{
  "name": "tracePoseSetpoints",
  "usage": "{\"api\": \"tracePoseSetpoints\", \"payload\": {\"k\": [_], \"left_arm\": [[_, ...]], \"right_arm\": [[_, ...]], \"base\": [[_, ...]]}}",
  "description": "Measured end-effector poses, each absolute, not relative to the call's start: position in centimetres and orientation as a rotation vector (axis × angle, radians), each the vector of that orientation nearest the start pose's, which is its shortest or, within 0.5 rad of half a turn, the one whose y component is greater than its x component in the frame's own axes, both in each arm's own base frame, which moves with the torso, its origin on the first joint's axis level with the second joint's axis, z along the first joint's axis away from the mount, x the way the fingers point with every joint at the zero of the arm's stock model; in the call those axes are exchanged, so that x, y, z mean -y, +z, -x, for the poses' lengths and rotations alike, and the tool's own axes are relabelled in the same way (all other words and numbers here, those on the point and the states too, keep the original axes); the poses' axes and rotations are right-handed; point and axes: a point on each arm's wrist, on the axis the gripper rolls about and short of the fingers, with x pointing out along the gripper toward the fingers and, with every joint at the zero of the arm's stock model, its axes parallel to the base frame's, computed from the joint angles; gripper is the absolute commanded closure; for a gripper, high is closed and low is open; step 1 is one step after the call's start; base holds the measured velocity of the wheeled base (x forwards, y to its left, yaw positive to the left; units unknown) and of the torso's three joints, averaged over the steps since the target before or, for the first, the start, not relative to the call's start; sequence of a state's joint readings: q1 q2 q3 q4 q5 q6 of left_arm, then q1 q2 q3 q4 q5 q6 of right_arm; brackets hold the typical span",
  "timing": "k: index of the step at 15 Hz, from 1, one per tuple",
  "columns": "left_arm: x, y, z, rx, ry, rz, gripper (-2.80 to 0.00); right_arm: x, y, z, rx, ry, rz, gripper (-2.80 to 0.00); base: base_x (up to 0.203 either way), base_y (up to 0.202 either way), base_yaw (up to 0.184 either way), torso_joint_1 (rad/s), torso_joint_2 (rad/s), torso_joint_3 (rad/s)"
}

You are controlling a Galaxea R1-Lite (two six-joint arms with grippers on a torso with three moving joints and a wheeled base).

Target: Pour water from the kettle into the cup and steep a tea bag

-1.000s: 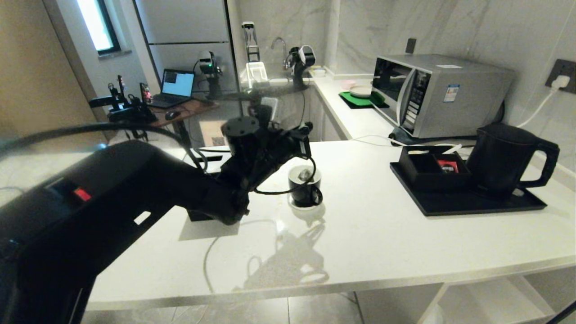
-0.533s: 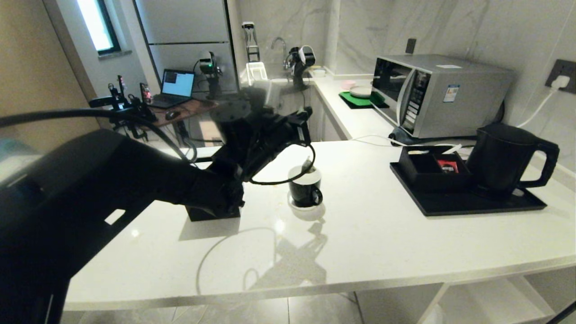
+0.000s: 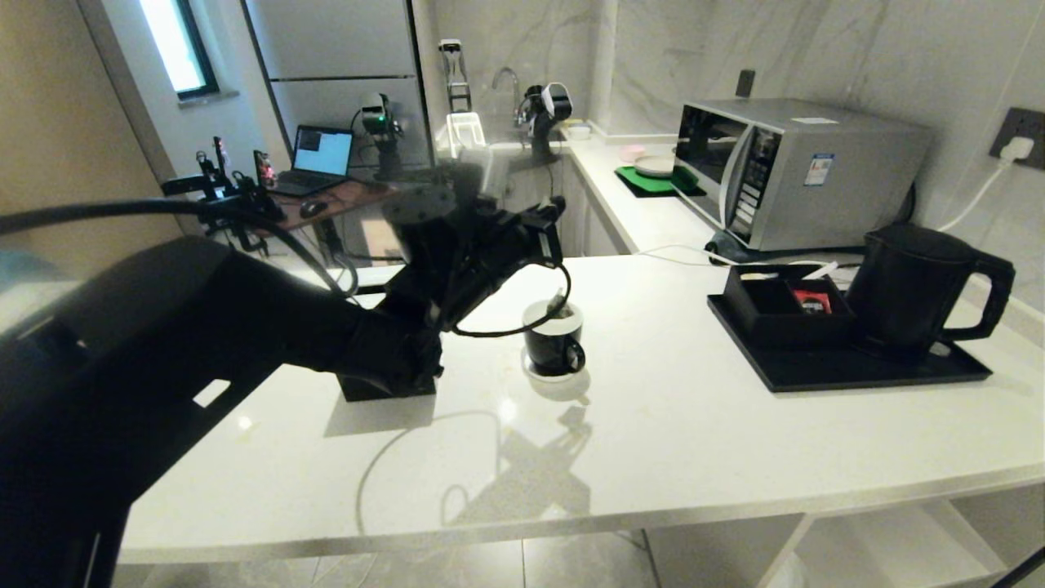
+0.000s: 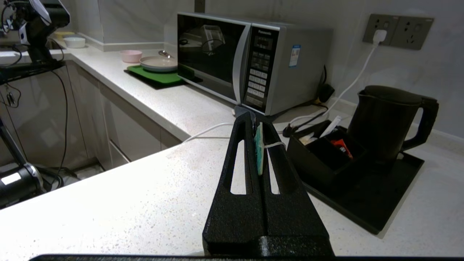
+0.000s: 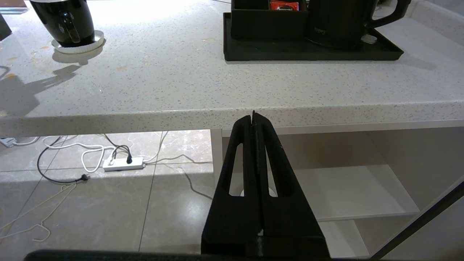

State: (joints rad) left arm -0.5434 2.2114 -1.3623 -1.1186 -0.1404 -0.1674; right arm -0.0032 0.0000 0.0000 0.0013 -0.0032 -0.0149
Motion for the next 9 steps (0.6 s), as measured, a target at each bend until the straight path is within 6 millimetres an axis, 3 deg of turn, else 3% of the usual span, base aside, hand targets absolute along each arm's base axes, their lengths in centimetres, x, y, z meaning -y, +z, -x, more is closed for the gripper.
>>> {"api": "tracePoseSetpoints", "payload": {"k": [9], "left_arm": [[24.0,15.5,-39.4,0.153,-0.691,0.2,0.0]], "right_arm": [[0.0,7.5,2.3,0.0,-0.006,0.014,0.0]], "base": [[0.0,0.0,0.0,0.0,0.0,0.0]]}}
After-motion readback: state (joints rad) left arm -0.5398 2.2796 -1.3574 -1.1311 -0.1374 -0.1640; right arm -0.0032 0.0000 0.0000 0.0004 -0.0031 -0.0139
